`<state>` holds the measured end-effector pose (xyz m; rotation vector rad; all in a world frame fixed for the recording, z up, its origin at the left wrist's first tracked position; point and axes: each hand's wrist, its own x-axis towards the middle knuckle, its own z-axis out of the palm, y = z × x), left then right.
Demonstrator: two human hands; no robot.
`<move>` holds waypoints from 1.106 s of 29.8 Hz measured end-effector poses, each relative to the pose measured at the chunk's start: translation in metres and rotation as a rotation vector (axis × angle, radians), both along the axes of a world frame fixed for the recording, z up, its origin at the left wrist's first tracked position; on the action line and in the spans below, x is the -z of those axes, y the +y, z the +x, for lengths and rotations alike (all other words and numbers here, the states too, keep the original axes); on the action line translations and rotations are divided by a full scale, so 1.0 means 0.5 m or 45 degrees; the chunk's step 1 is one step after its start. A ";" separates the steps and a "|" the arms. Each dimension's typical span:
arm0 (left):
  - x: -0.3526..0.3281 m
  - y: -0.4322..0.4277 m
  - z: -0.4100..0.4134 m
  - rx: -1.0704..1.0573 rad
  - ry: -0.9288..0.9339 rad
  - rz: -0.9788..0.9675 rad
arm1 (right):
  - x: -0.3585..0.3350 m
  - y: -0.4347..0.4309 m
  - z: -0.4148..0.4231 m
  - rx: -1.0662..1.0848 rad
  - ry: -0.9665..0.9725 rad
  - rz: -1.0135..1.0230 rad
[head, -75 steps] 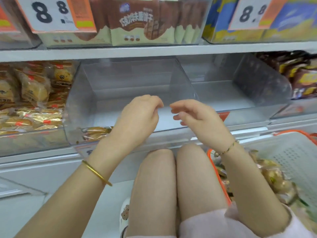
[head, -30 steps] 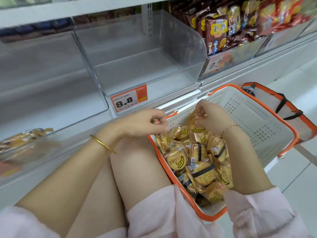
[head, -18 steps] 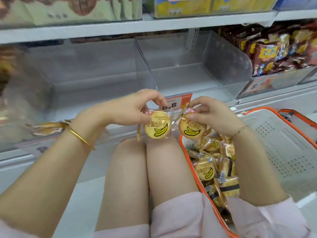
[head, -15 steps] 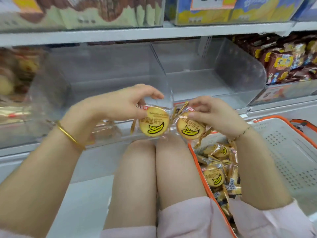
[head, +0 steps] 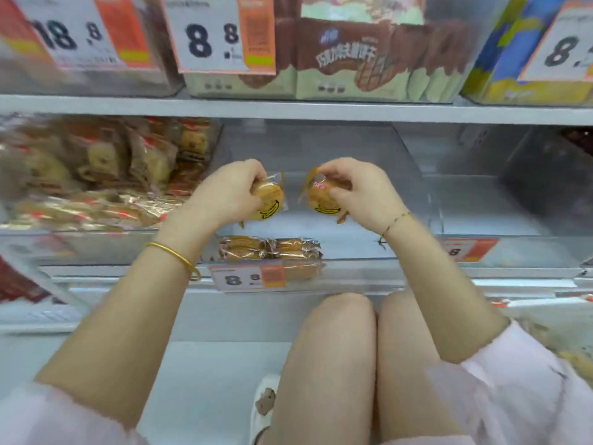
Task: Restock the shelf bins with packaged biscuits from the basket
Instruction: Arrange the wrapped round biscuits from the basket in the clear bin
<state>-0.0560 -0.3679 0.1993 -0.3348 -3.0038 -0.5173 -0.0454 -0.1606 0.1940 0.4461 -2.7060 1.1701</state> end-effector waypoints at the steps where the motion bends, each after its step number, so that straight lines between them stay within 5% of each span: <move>1: 0.018 -0.004 -0.005 -0.028 -0.008 -0.082 | 0.021 -0.017 -0.016 0.000 -0.028 0.086; 9: 0.083 0.000 -0.018 0.008 -0.222 -0.553 | 0.120 -0.102 -0.068 -0.113 -0.314 0.341; 17: 0.079 -0.007 -0.024 0.078 -0.391 -0.552 | 0.124 -0.103 -0.072 -0.127 -0.347 0.501; 33: 0.075 0.002 -0.023 0.095 -0.499 -0.621 | 0.138 -0.102 -0.048 -0.133 -0.479 0.403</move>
